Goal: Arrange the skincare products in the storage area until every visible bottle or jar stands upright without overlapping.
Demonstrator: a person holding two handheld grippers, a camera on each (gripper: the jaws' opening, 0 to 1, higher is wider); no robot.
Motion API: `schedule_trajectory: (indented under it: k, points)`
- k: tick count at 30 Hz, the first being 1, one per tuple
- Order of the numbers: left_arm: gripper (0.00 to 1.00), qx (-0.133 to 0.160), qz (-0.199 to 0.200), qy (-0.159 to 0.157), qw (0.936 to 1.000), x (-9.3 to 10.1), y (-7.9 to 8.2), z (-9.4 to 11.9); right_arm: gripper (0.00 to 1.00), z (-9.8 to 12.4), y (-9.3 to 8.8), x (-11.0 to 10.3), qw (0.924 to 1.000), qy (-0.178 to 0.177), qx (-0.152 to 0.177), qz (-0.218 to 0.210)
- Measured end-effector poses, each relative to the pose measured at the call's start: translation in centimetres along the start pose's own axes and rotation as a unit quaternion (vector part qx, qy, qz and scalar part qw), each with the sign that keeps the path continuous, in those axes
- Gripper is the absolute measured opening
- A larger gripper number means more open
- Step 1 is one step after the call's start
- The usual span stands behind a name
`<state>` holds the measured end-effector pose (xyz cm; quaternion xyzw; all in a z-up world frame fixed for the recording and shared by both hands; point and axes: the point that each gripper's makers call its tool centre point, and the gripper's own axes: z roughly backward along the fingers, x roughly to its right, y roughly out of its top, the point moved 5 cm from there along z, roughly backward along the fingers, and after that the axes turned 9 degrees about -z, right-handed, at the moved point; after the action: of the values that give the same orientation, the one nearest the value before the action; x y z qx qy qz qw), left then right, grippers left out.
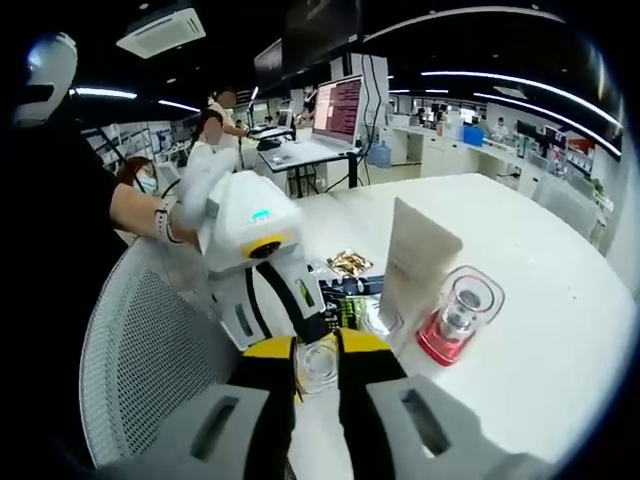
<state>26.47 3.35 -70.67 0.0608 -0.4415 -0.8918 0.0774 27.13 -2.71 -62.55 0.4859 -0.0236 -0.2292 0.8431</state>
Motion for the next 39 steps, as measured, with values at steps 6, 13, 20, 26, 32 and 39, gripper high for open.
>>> schedule_trajectory:
  k: [6,13,20,26,32,39]
  points:
    - [0.17,-0.011,-0.010,-0.004,0.9999,0.3,-0.2,-0.2,0.08,2.0,0.0,1.7,0.9971,-0.024,0.045,-0.057]
    - [0.17,0.004,0.004,-0.005,1.0000,0.2,0.3,-0.2,0.12,3.5,-1.4,2.3,0.9883,-0.025,0.080,-0.127]
    - [0.17,0.024,0.017,-0.011,0.9995,0.5,1.0,-0.3,0.19,3.0,-3.0,1.5,0.9821,-0.016,0.091,-0.164]
    - [0.17,0.033,0.027,-0.011,0.9990,0.5,1.2,-0.2,0.24,2.8,-2.8,1.1,0.9780,-0.003,0.108,-0.179]
    - [0.17,0.068,0.039,-0.034,0.9964,1.1,2.3,-0.2,0.25,2.2,-2.7,0.6,0.9742,0.002,0.120,-0.191]
    - [0.17,0.073,0.049,-0.042,0.9952,1.4,2.4,-0.2,0.23,1.8,-2.1,-0.3,0.9742,0.007,0.124,-0.188]
